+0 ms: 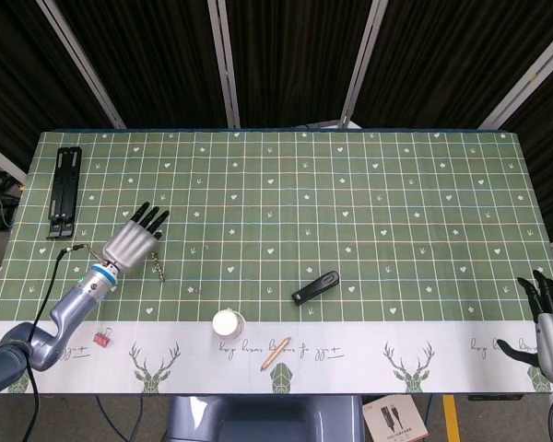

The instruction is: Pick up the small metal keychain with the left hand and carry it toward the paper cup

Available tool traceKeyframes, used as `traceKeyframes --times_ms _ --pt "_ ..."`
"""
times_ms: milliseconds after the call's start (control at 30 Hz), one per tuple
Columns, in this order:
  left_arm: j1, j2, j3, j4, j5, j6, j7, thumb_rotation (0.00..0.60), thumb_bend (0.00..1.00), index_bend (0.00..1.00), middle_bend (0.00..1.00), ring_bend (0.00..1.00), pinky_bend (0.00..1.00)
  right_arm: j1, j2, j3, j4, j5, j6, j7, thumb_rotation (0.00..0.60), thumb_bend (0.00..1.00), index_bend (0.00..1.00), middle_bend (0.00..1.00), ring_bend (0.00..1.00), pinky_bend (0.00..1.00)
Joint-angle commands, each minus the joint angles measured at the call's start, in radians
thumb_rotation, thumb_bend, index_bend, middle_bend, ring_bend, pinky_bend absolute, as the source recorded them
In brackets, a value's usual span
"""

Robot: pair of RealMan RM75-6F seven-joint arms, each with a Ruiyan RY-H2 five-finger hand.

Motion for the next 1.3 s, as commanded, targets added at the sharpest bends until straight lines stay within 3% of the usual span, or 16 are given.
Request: traceKeyframes --times_ms 33,1300 --pt "-0.011 -0.028 0.01 0.036 0.006 -0.007 -0.019 0.6 0.28 0.42 0.0 0.0 0.0 -0.001 0.001 0.001 0.0 0.0 0.002 0.002 0.6 0.05 0.12 0.0 0.0 0.02" --pt "-0.015 -0.092 0.036 0.11 -0.025 -0.006 -0.04 0.6 0.29 0.52 0.0 0.0 0.0 -0.003 -0.006 0.005 -0.001 -0.008 0.01 0.004 0.6 0.05 0.12 0.0 0.0 0.02"
